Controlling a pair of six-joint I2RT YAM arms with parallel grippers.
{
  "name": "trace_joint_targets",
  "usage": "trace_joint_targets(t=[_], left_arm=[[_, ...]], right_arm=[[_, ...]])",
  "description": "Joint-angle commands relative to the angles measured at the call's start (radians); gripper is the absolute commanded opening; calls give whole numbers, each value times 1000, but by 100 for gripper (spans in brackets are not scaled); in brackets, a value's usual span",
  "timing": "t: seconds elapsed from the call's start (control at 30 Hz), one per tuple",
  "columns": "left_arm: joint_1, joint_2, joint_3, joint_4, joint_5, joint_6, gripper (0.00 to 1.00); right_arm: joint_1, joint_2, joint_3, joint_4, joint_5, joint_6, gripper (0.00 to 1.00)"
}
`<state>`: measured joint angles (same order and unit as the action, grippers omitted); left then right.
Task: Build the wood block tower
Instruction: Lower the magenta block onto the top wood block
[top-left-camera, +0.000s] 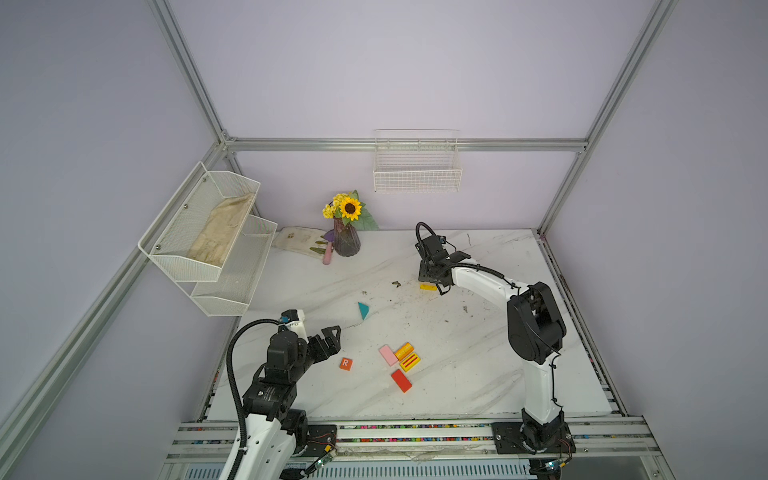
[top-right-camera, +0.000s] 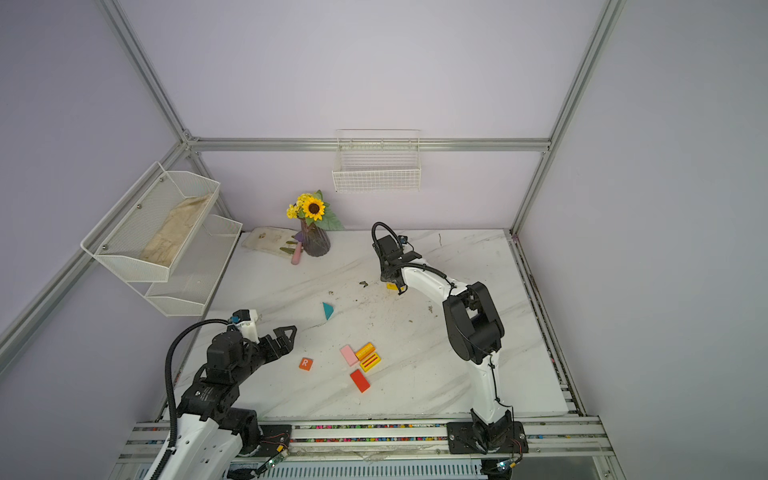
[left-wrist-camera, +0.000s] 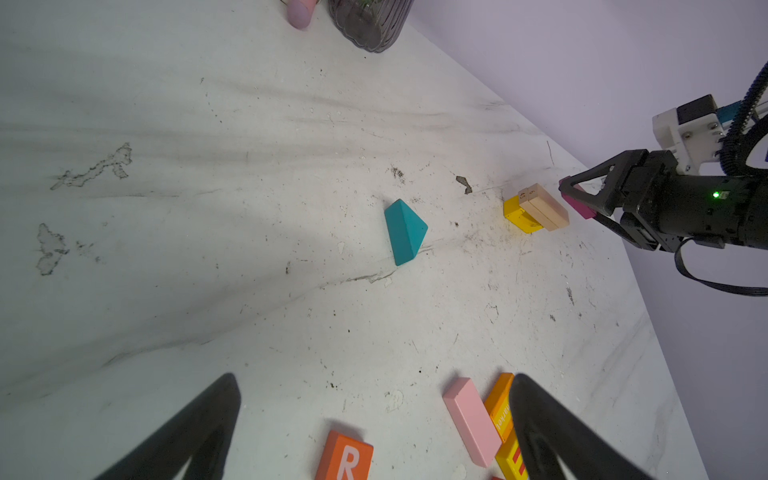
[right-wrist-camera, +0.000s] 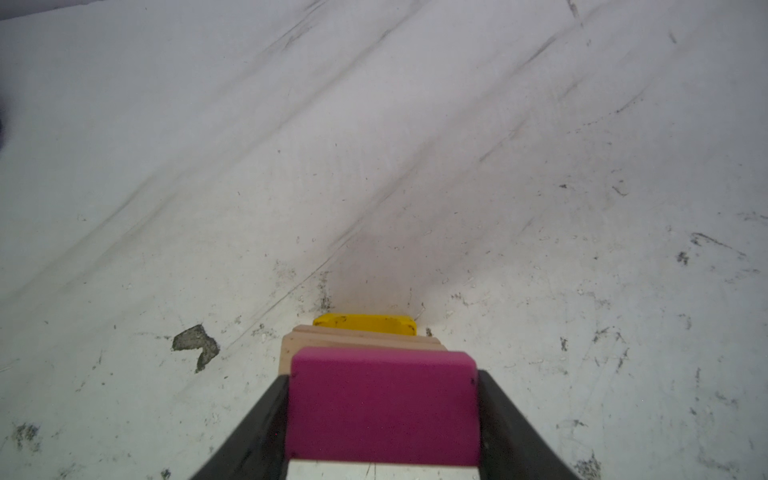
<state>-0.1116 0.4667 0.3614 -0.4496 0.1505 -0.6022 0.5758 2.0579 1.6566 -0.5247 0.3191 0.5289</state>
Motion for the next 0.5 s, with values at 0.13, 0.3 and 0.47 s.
trace_joint_targets(t=[0.13,0.3,0.47], left_arm=[[3,-7,-24,40,11,-7,100],[2,-7,-24,40,12,-8,100],[3,-7,-24,40,12,-8,100]], right_arm=[[-10,44,47,-38,-5,-4,29],[-11,64,64,-47,-9,-4,29],[-12,65,66,-48,-14,-3,29]])
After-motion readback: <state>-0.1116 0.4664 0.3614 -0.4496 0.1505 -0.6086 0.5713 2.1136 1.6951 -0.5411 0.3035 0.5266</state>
